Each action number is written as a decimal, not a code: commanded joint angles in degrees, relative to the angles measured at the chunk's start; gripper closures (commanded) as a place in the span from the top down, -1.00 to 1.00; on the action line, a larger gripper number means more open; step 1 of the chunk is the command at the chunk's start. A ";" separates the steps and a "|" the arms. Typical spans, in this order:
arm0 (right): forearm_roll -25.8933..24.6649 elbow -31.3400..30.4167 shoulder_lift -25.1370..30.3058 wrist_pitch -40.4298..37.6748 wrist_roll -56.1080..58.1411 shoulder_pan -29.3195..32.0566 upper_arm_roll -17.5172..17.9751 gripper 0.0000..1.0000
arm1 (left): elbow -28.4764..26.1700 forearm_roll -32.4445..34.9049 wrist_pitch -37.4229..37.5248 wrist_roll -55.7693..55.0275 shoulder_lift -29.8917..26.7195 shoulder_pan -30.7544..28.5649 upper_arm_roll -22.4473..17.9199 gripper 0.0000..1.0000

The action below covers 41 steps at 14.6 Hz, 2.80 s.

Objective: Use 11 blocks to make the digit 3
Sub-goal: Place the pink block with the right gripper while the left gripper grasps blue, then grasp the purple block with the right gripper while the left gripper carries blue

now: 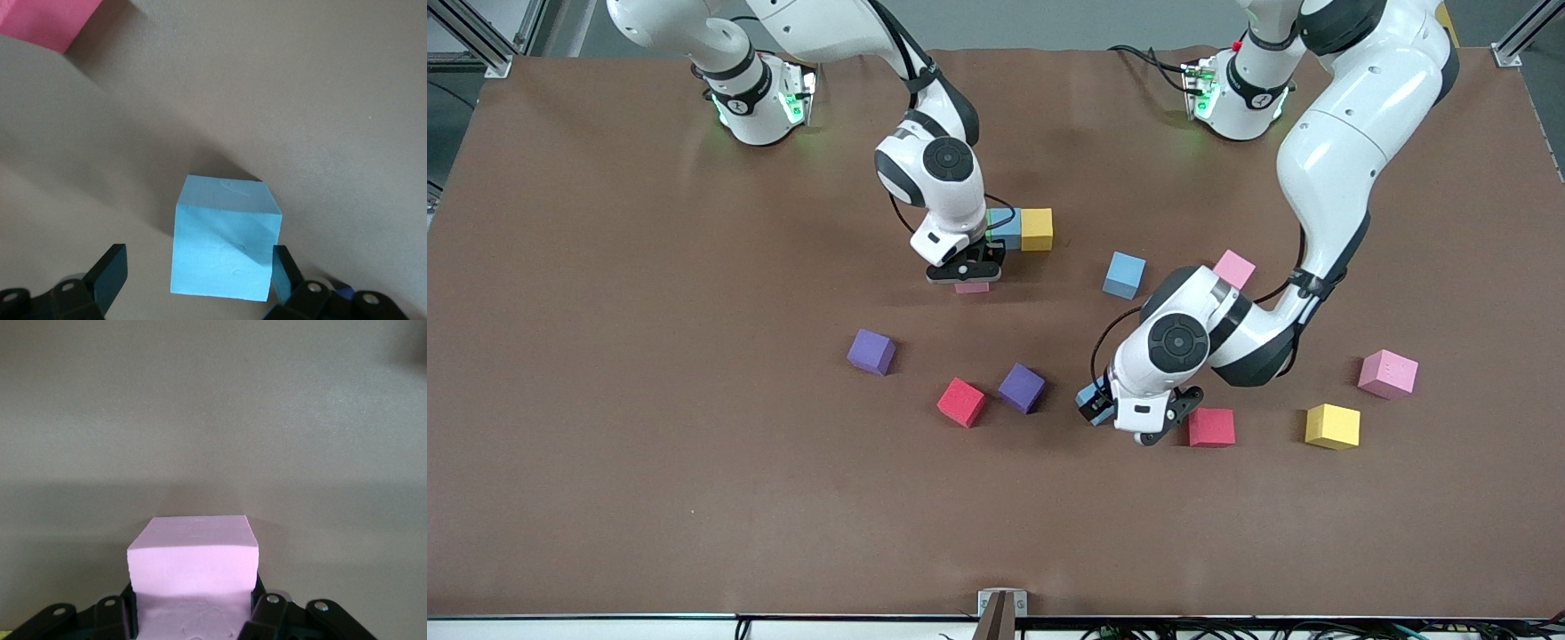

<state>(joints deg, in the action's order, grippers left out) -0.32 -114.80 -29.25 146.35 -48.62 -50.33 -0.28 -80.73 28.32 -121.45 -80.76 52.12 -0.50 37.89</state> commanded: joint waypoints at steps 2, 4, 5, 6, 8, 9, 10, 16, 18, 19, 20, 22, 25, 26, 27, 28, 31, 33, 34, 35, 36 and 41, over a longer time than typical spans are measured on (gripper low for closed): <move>0.06 -2.27 1.83 0.43 -2.53 -1.18 -0.25 -0.96 | 1.54 0.69 -2.65 1.13 1.14 1.20 -1.40 0.92; 0.14 -2.27 1.83 0.16 -2.62 -1.44 -0.25 -0.96 | 1.54 0.69 -3.79 0.95 1.14 2.34 -2.72 0.92; 0.06 -2.35 1.83 0.08 -2.71 -1.44 -0.25 -0.96 | 1.54 0.69 -4.41 0.87 1.15 2.95 -3.43 0.92; 0.14 -2.36 1.83 -0.01 -2.80 -1.44 -0.25 -0.96 | 1.54 0.69 -4.59 0.86 1.15 3.31 -3.78 0.91; 0.14 -2.36 1.83 -0.36 -3.06 -1.44 -0.25 -0.96 | 1.63 0.69 -4.59 0.95 1.41 3.40 -3.78 0.91; 0.14 -2.36 1.83 -1.06 -3.06 -1.44 -0.16 -0.96 | 1.54 0.69 -5.02 0.95 1.58 3.40 -3.78 0.91; 0.14 -2.36 1.92 -1.07 -3.15 -1.44 -0.16 -0.96 | 1.54 0.77 -5.38 0.95 1.67 3.31 -3.78 0.91; 0.14 -2.36 1.92 -1.16 -4.56 -1.62 0.46 -0.96 | 1.46 0.86 -5.82 1.92 2.38 3.92 -5.98 0.77; 0.14 -2.36 1.92 -1.42 -4.82 -1.62 0.63 -0.96 | 1.37 0.60 -5.73 1.40 2.20 4.01 -5.98 0.33; 0.14 -2.53 2.00 -1.68 -5.08 -1.62 0.72 -0.96 | 1.37 0.34 -5.65 0.96 1.76 4.01 -5.98 0.00; 0.14 -2.62 2.09 -1.68 -5.17 -1.62 0.81 -0.96 | 1.37 0.34 -5.47 0.87 1.33 3.93 -5.89 -0.24; 0.14 -2.79 2.27 -1.68 -5.17 -1.70 0.81 -0.96 | 1.28 0.25 -5.03 0.86 0.62 3.31 -5.72 -0.49; 0.14 -2.88 2.27 -1.60 -5.78 -1.79 1.42 -0.96 | 1.28 -0.62 -2.23 0.60 -1.83 2.69 -5.28 -0.56; 0.14 -2.88 2.27 -1.60 -6.22 -1.79 1.42 -0.96 | 1.28 -2.28 -1.35 0.51 -3.15 2.09 -5.28 -0.61; 0.14 -2.88 2.27 -1.60 -6.23 -1.79 1.42 -0.96 | 1.28 -4.13 -0.64 0.51 -4.29 1.82 -5.28 -0.69; 0.14 -2.88 2.27 -1.60 -6.23 -1.79 1.42 -0.96 | 1.28 -6.06 -0.03 0.60 -5.61 1.82 -5.28 -0.69; 0.14 -2.88 2.27 -1.60 -6.23 -1.88 1.51 -0.96 | 1.19 -7.31 5.15 0.34 -8.69 0.85 -5.19 -0.70; 0.14 -2.88 2.27 -1.68 -6.14 -1.88 1.42 -0.96 | 0.93 -8.54 7.01 -3.68 -10.45 0.76 -5.19 -0.70; 0.14 -2.88 2.27 -1.68 -6.05 -1.88 1.42 -0.96 | 1.02 -8.45 6.92 -5.88 -10.89 0.85 -5.19 -0.70; 0.14 -2.88 2.27 -1.68 -5.88 -1.88 1.42 -0.96 | 1.19 -8.45 6.92 -7.29 -11.07 0.76 -5.19 -0.70; 0.14 -2.97 2.27 -1.68 -5.79 -1.88 1.42 -0.96 | 1.19 -8.45 7.01 -8.01 -11.25 0.76 -5.10 -0.71; 0.06 -2.88 2.27 -1.68 -5.44 -1.88 1.42 -0.96 | 1.02 -8.81 7.98 -9.59 -13.53 1.02 -5.02 -0.72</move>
<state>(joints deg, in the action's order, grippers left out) -0.29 -115.29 -28.76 144.67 -53.49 -51.37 1.30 -78.44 20.53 -114.75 -89.26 40.86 0.56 32.85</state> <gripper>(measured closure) 0.410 0.383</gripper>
